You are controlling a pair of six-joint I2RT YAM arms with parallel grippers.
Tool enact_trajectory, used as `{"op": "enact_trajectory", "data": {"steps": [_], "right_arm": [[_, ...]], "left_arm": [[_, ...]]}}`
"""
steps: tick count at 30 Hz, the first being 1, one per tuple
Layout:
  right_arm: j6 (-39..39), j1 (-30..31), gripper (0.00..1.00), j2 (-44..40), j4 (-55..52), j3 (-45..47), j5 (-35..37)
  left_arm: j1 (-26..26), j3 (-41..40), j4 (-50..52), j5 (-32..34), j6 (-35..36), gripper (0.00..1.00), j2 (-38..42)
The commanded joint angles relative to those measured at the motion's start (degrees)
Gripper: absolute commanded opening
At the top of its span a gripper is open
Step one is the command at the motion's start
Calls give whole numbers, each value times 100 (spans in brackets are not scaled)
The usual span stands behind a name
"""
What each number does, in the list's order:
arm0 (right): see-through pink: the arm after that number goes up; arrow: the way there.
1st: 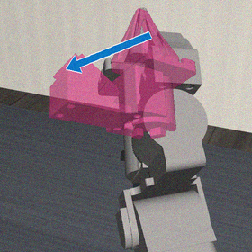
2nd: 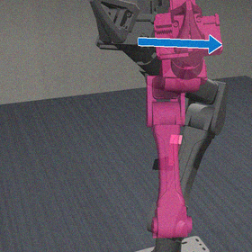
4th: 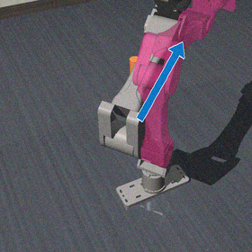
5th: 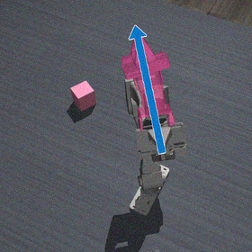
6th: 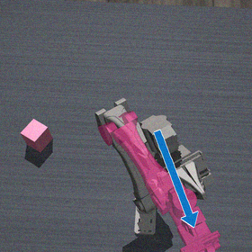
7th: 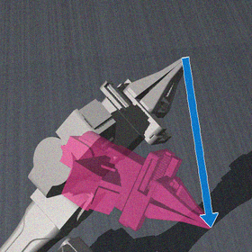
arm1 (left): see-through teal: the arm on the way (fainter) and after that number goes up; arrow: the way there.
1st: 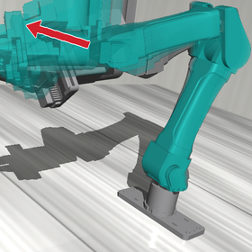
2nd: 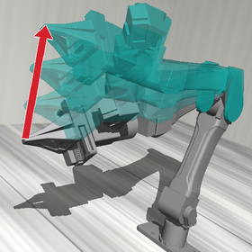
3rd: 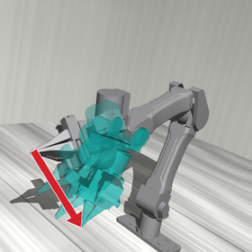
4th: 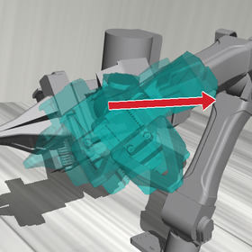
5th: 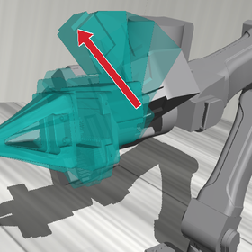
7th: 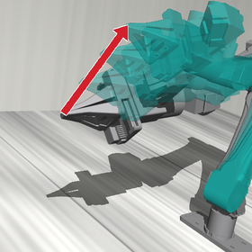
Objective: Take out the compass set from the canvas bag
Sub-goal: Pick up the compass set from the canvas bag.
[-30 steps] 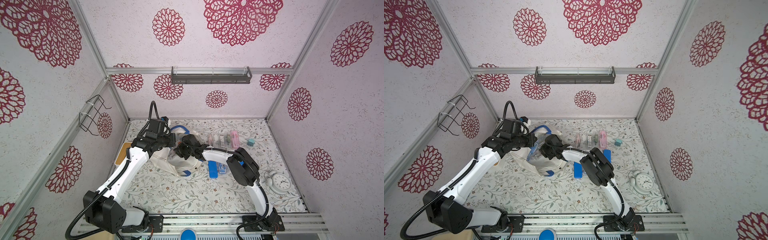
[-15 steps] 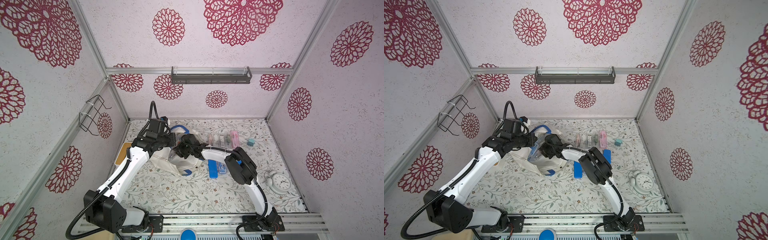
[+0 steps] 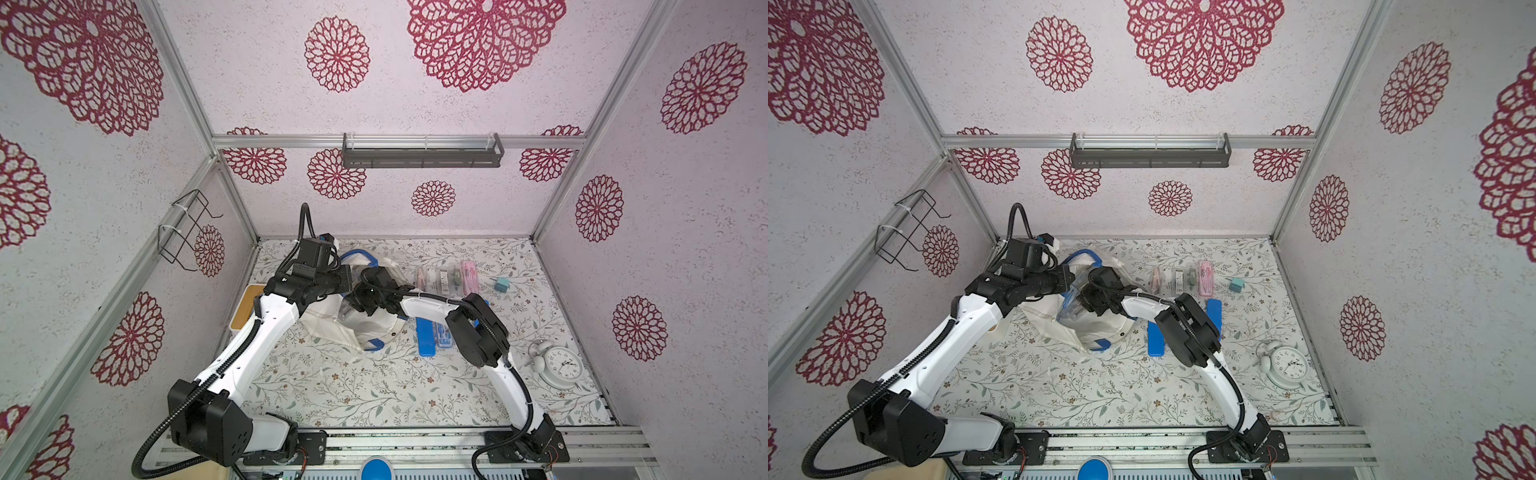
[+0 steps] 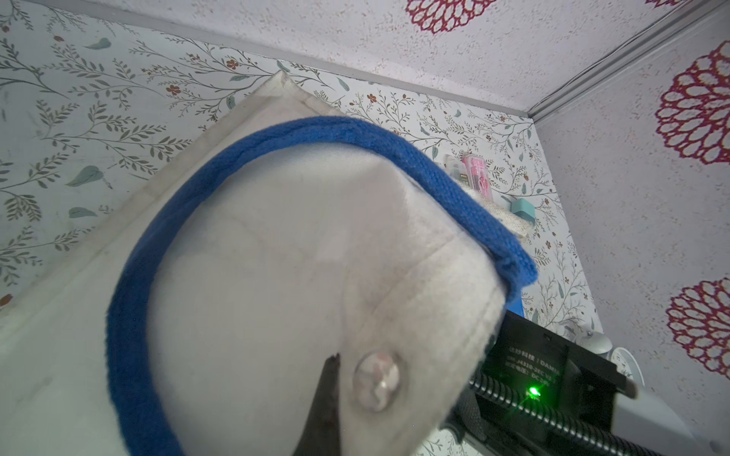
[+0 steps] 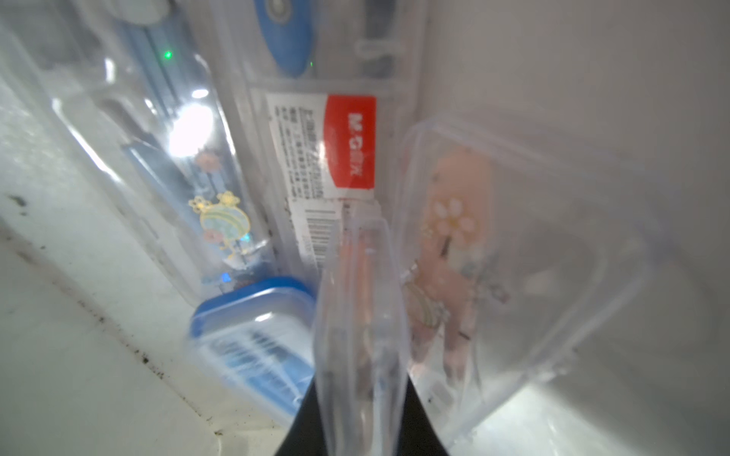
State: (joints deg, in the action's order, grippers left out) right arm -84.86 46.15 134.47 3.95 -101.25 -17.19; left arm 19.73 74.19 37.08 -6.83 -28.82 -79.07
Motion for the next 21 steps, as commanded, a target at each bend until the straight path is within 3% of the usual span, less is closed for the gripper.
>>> {"op": "enact_trajectory", "data": {"steps": [1,8,13,17,21], "right_arm": [[651,-89,12,-880,-337,55,-65],[2049,-106,11,-2126,-1506,670,74],[2906,-234,10,-2980,-1752,1196,177],[3668,-580,10,-3830,-1732,1678,258],[4059,-1301,11,-4502,-1566,2290,-194]], "left_arm": [[17,84,-113,248,-81,0,123],[-288,187,1,422,-88,0,-125],[-555,244,36,368,-15,0,-231],[-786,279,54,290,34,0,-249],[-948,362,101,187,102,0,-247]]}}
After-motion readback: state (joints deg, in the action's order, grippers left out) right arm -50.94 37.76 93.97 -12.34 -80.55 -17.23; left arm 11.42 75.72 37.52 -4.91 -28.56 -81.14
